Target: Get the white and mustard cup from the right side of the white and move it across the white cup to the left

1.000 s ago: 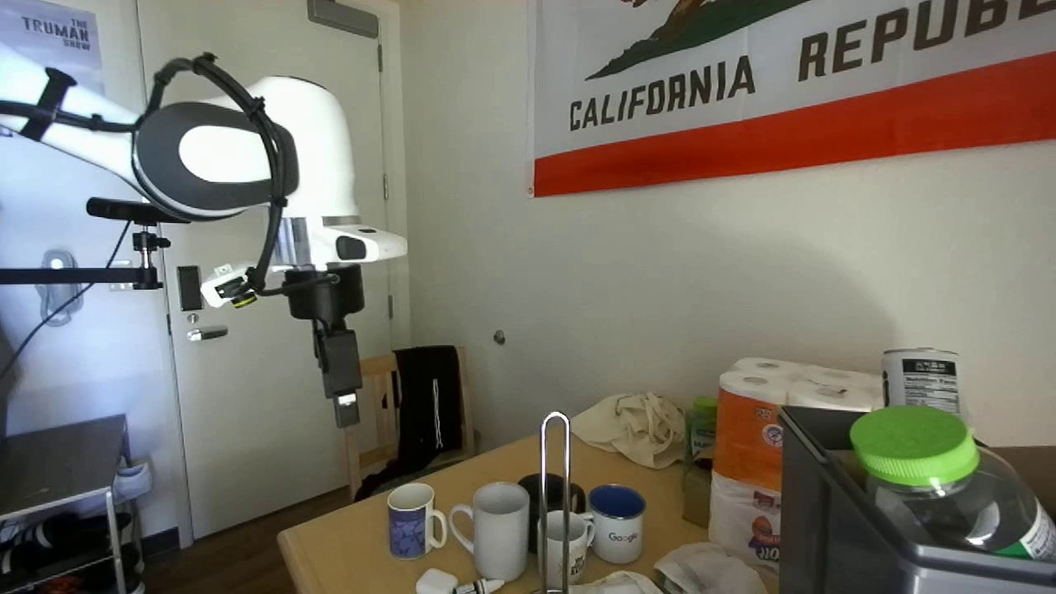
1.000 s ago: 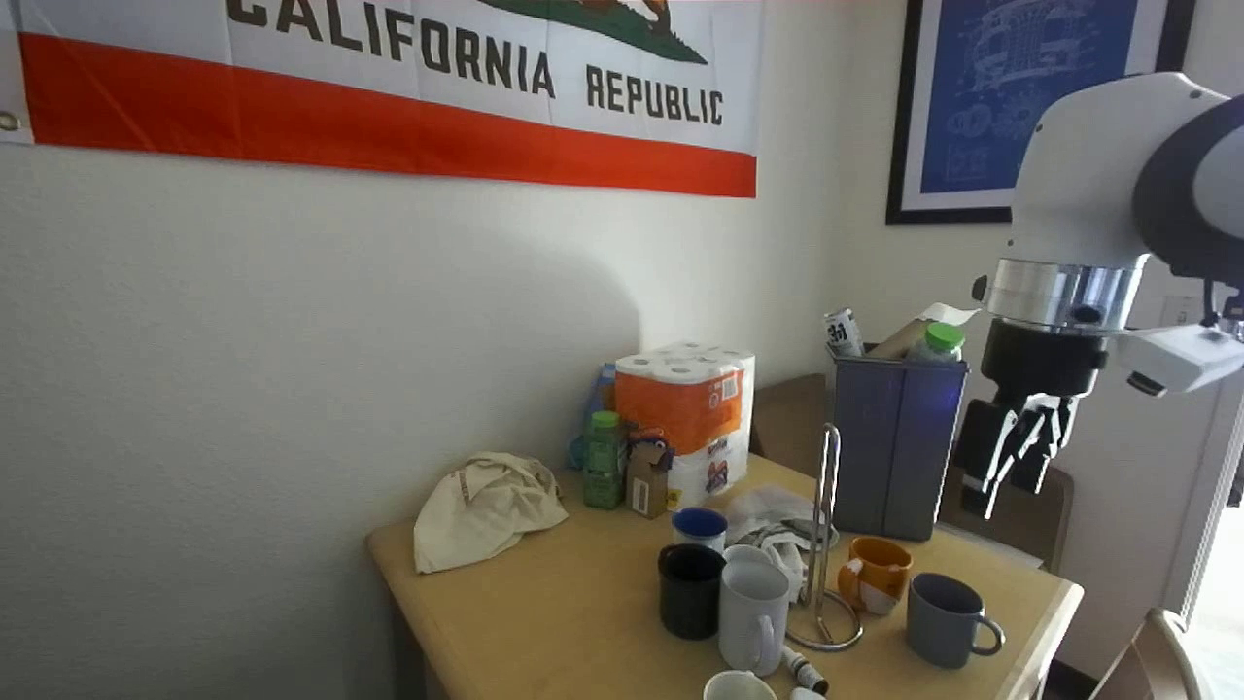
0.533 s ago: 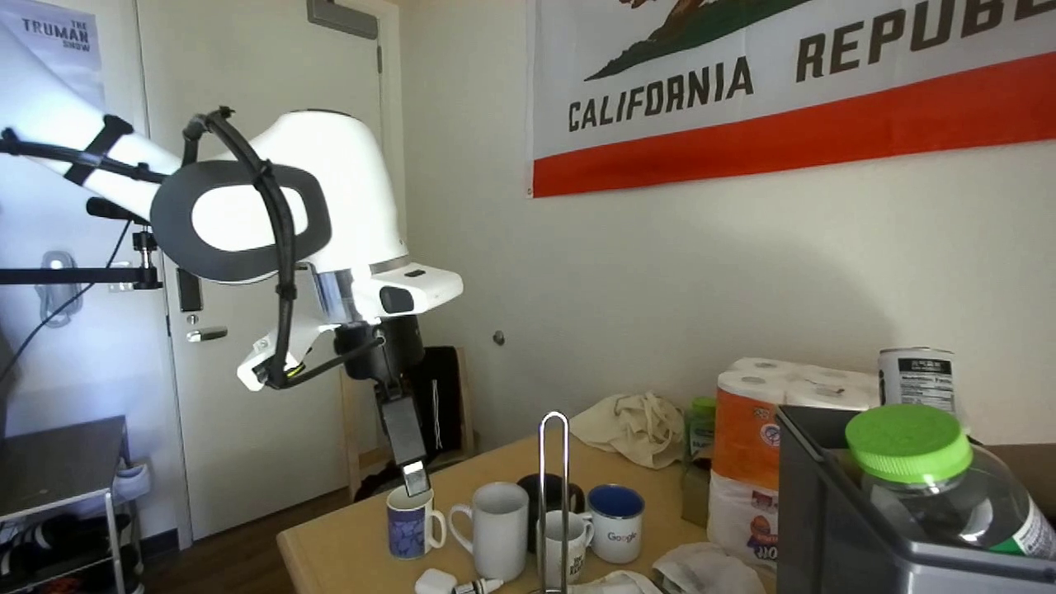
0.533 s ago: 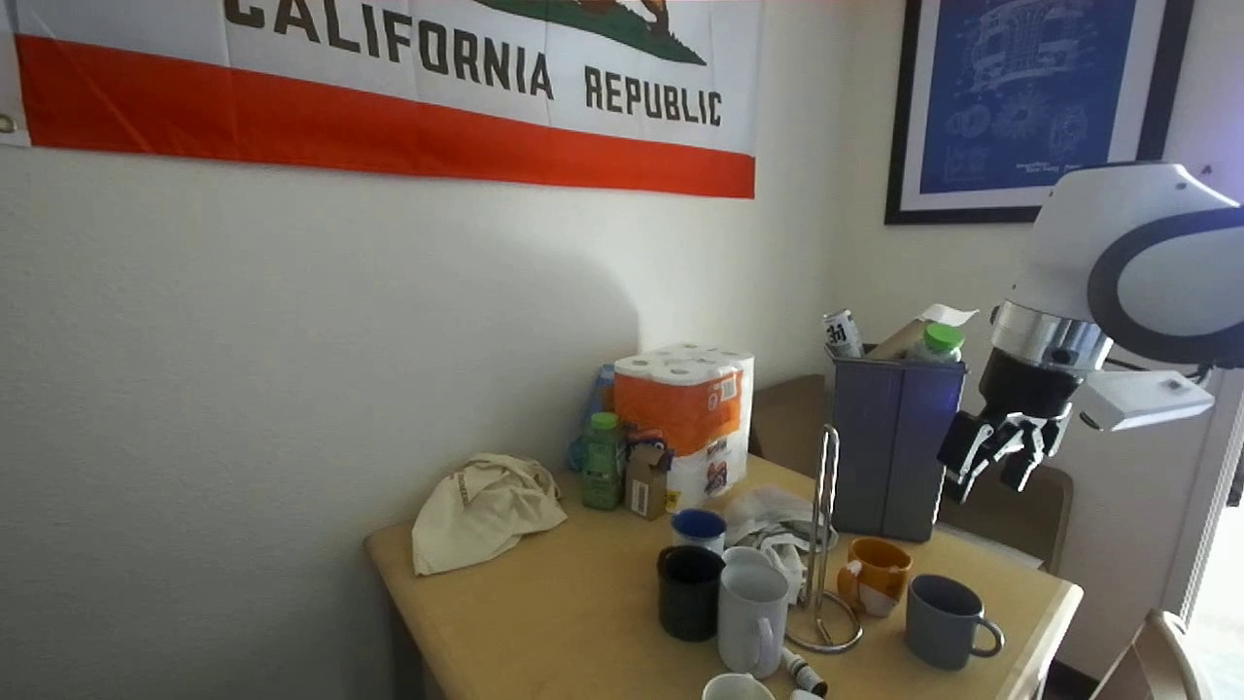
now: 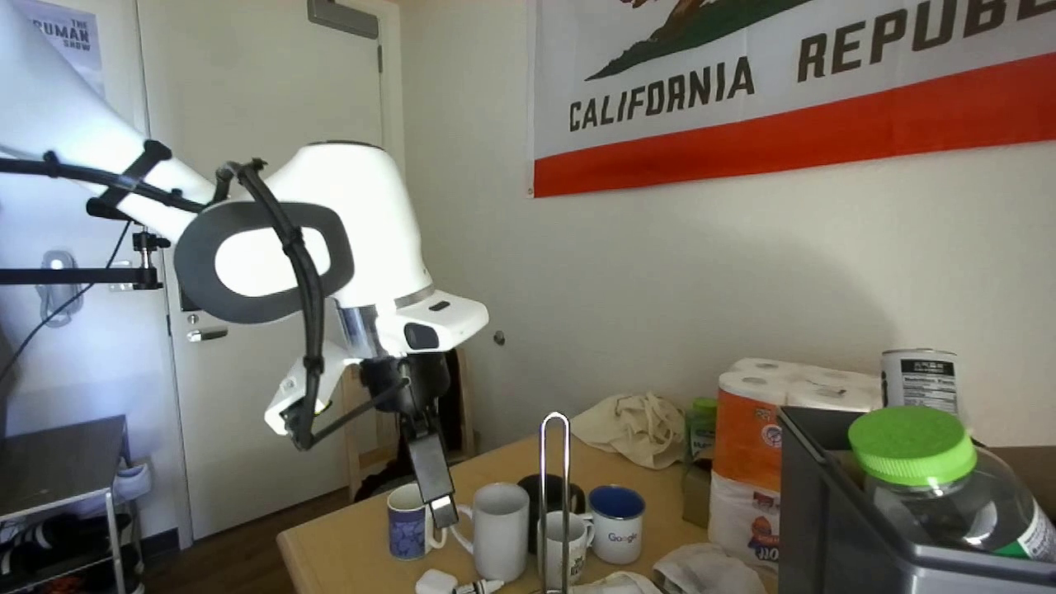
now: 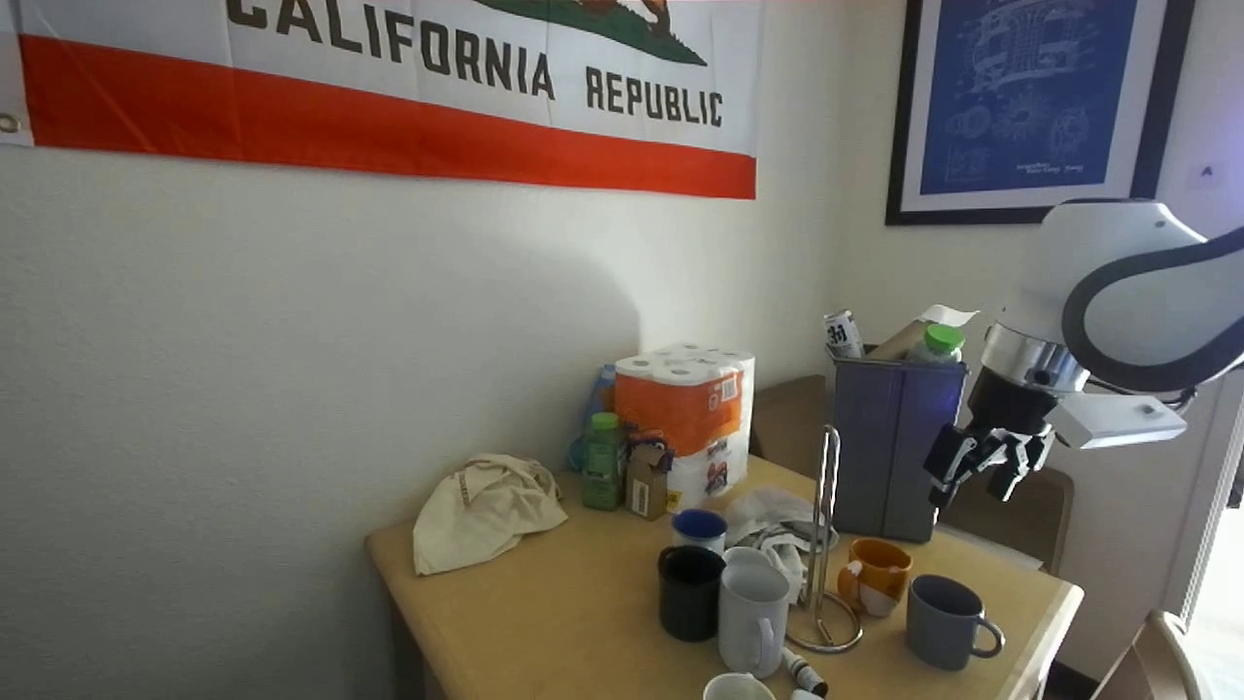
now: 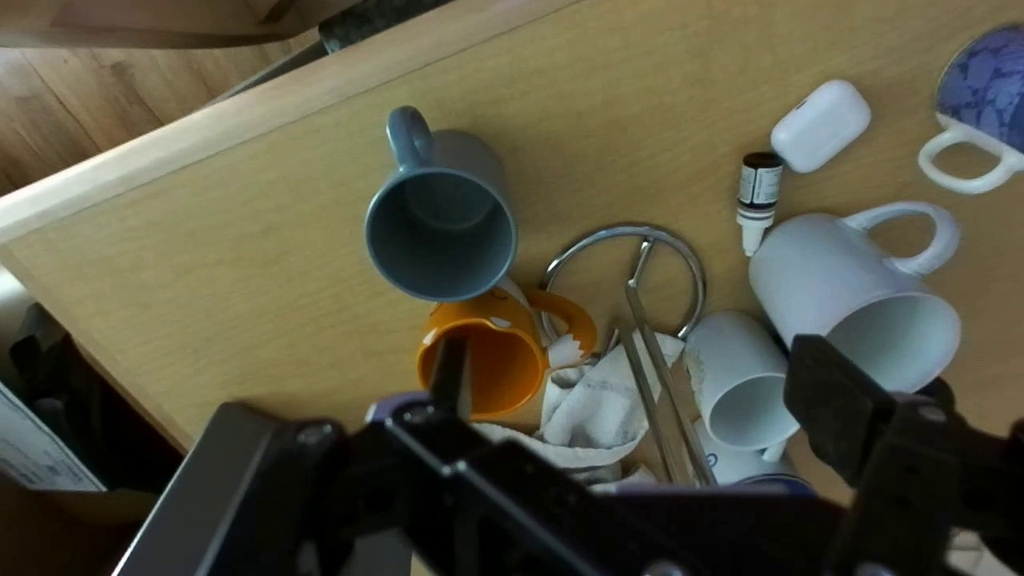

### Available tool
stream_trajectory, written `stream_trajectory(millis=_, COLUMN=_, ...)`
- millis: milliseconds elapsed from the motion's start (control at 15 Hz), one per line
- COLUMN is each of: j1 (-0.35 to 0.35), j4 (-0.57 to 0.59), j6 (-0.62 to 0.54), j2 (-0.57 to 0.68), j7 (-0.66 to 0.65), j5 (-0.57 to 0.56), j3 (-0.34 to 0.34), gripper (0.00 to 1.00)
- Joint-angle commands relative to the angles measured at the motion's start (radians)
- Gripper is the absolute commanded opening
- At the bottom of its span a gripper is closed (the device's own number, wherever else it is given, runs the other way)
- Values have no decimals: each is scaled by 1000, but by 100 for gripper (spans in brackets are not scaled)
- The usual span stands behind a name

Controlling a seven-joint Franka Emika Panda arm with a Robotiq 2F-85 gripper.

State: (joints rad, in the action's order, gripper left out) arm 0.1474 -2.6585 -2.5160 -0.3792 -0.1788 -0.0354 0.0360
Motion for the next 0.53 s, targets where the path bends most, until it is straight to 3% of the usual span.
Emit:
stream_trajectory(millis=0, j1=24, j4=29, j6=-121, j2=142, j7=13, j5=-18, j3=28, gripper=100)
stream_trajectory(millis=467, j1=42, j4=112, j6=-373, j2=433, j7=15, j5=-58, j3=87, gripper=100)
